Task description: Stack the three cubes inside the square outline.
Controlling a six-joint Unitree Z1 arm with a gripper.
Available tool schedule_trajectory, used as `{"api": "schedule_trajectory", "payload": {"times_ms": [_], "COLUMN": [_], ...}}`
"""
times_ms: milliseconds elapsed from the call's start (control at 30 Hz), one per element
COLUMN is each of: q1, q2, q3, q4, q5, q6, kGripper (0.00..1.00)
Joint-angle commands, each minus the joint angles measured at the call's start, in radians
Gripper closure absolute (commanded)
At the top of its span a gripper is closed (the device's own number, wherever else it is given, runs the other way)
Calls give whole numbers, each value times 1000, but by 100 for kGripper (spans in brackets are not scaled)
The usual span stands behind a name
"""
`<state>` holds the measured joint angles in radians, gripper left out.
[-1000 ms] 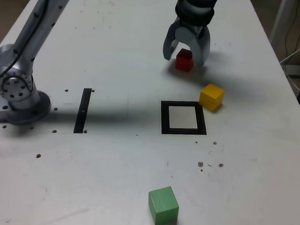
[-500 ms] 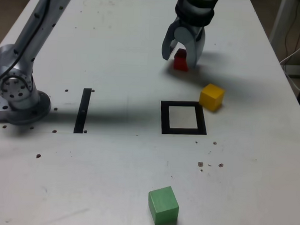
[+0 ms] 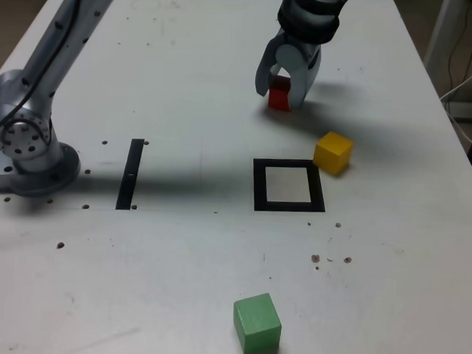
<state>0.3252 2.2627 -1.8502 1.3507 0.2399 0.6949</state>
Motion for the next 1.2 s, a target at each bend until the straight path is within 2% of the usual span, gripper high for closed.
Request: {"api": "schedule_trajectory", "payload": {"times_ms": [0,300,500,767,1000,1167], "q1": [-4,-37,-110,-243,-321,-369], "q2": [1,-67,-141,-231,-247,-241], "q3": [-2,40,93,171,224,227], "q4": [4,29,39,37,35,32], "q5": [-3,-28,-86,-124,-166,-184], "q6": [-2,-64,-194,-456,-620,-683], "kGripper": [69,69,69,69,69,69]}}
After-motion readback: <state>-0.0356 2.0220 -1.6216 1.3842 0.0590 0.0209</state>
